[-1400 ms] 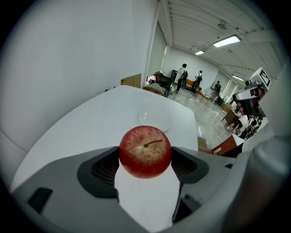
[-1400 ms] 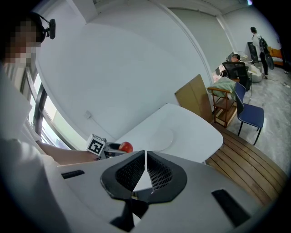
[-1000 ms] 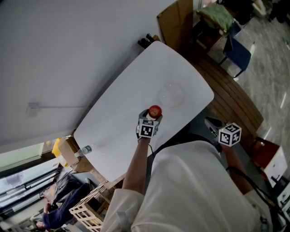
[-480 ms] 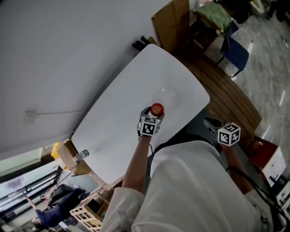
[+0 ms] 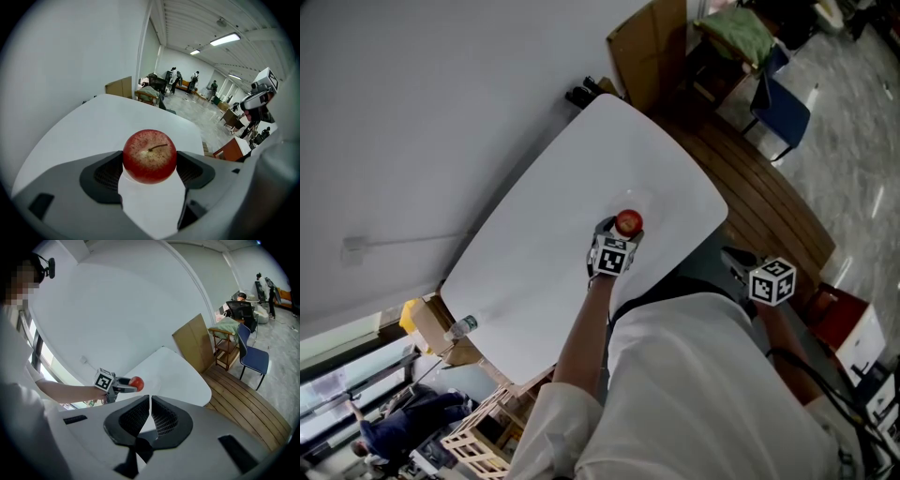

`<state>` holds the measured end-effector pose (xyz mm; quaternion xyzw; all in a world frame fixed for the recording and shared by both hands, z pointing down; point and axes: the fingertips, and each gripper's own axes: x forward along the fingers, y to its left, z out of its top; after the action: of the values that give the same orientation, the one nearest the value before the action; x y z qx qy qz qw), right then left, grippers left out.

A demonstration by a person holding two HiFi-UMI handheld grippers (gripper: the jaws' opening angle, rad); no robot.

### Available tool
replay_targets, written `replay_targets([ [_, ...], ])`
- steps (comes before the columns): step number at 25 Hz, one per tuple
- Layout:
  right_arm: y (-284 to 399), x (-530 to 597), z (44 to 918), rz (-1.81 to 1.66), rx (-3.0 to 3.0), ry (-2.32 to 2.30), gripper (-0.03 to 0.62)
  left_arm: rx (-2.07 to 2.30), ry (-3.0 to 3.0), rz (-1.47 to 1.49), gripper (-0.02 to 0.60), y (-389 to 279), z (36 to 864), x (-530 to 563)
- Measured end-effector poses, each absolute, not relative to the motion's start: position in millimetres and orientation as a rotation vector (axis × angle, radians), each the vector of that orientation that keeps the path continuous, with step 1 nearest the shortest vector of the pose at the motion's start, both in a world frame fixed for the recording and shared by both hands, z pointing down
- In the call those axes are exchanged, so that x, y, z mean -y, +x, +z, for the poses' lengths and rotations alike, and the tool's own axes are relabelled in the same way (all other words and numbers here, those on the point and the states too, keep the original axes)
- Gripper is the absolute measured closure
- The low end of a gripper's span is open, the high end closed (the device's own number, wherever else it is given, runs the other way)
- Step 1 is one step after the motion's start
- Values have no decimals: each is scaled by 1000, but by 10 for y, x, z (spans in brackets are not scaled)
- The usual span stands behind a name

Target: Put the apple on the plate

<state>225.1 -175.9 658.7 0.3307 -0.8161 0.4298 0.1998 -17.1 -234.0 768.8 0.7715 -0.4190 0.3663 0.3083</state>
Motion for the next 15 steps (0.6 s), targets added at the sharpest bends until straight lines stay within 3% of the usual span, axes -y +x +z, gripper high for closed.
replay_targets([
  [15,2399,1745,6653,1231,2220,921,556,1117,1964,937,222,-119,7974,2485],
])
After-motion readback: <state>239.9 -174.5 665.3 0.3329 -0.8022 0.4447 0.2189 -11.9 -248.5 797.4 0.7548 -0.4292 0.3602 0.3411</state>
